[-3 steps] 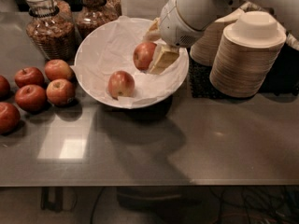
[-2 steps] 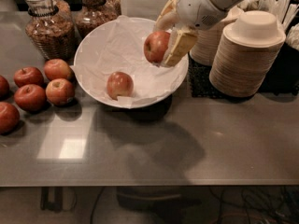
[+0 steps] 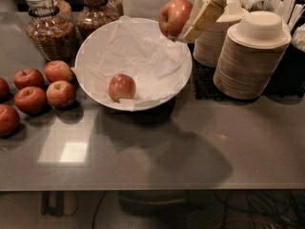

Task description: Pick apple from white bowl

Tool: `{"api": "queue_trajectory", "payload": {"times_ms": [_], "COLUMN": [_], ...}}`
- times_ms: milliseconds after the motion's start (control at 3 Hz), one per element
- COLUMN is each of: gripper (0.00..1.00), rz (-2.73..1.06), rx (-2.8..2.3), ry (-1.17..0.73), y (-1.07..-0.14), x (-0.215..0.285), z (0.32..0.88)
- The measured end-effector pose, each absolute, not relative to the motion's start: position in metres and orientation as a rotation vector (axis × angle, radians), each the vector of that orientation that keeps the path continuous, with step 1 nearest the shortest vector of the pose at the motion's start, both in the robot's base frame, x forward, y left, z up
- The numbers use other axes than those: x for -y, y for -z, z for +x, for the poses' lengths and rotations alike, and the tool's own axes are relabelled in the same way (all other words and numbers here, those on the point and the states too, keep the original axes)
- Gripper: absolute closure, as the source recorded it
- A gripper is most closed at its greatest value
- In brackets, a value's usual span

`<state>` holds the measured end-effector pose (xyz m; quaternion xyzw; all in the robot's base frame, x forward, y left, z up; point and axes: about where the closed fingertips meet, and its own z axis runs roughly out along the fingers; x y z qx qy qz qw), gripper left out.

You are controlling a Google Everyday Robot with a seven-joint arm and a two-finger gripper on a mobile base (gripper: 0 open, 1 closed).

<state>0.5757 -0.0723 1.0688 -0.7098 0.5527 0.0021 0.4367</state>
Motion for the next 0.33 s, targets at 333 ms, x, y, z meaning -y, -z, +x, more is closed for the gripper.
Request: {"api": "queue_trajectory", "payload": {"times_ms": [333], "gripper": [1.0], "rz": [-1.766], "rx": [-1.375], "ry": [-0.005], "y": [-1.0688], "x": [0.0723], "z": [0.5757]}}
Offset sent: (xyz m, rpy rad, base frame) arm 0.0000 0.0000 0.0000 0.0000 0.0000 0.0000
